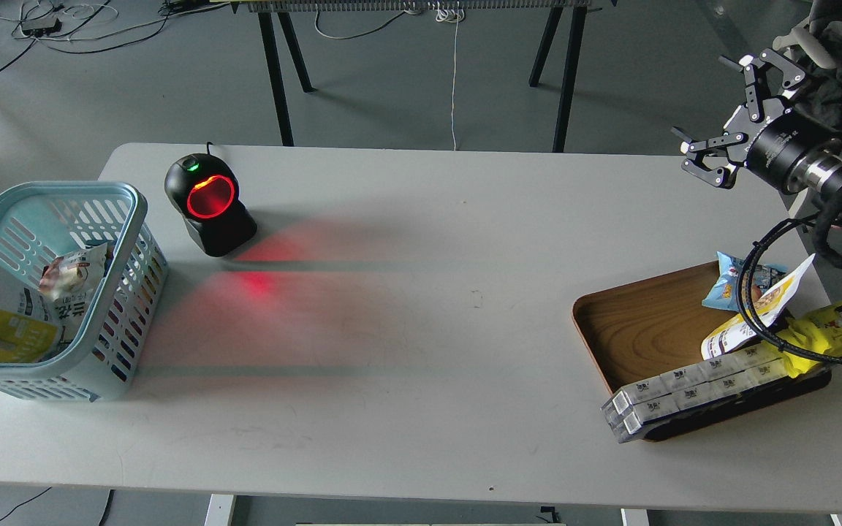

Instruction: Scan snack and place in basket

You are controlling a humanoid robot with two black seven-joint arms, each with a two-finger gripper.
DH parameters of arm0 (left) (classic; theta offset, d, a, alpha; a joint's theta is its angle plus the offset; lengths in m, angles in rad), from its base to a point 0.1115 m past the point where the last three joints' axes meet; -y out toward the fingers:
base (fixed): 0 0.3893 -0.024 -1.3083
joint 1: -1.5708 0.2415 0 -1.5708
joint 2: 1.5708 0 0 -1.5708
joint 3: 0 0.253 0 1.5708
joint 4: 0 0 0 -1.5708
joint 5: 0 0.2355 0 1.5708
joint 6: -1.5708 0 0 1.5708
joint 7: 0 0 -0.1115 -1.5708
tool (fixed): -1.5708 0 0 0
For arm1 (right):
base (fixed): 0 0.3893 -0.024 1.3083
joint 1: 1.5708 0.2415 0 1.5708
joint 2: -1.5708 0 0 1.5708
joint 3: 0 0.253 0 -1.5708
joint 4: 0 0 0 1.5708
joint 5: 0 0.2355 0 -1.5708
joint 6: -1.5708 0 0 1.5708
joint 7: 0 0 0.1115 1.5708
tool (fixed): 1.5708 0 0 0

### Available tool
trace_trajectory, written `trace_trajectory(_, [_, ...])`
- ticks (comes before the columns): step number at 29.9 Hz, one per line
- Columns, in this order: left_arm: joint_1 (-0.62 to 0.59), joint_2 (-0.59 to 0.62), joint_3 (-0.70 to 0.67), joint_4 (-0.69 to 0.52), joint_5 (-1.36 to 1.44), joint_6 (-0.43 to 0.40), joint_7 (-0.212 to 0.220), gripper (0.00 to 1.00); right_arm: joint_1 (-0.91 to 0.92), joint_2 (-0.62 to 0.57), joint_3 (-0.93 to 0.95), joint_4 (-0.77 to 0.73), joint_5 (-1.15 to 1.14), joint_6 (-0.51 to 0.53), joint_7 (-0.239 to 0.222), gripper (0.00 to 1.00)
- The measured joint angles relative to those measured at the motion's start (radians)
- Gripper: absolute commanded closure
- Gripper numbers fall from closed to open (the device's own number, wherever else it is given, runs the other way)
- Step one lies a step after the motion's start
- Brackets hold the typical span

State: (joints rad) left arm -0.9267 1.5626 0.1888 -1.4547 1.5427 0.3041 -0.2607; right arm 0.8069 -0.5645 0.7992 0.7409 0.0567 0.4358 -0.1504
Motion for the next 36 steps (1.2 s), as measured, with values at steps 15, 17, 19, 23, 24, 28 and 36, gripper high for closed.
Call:
trace_trajectory(15, [-0.006,-0.16,-0.526,0.044,-0.497,-0.137,0.017,0.01,0.053,0.0,0.009,0.004,0.001,-0.007,0.0,0.01])
trace_trajectory(17, [-0.007,-0.233,-0.589,0.085,-0.618,-0.161,0.02,0.01,0.062,-0.002,0.011,0.004,0.001,-0.013,0.0,0.01])
trace_trajectory(19, [-0.022,-0.318,-0.642,0.134,-0.737,-0.192,0.031,0.01,0.07,-0.005,0.014,0.005,0.002,-0.021,0.0,0.01])
trace_trajectory(23, [-0.072,-0.522,-0.717,0.274,-0.979,-0.256,0.077,0.01,0.083,-0.008,0.03,0.006,0.003,-0.026,0.0,0.01])
trace_trajectory(24, [-0.081,-0.569,-0.732,0.309,-1.028,-0.264,0.085,0.01,0.085,-0.008,0.041,0.006,0.005,-0.026,0.0,0.01])
trace_trajectory(28, [-0.107,-0.785,-0.805,0.459,-1.219,-0.308,0.12,0.01,0.083,-0.004,0.082,0.021,0.013,-0.027,0.0,0.01])
trace_trajectory(36, [-0.114,-1.09,-0.964,0.818,-1.371,-0.581,0.159,0.01,-0.037,-0.006,0.21,0.122,0.054,-0.024,0.003,0.01])
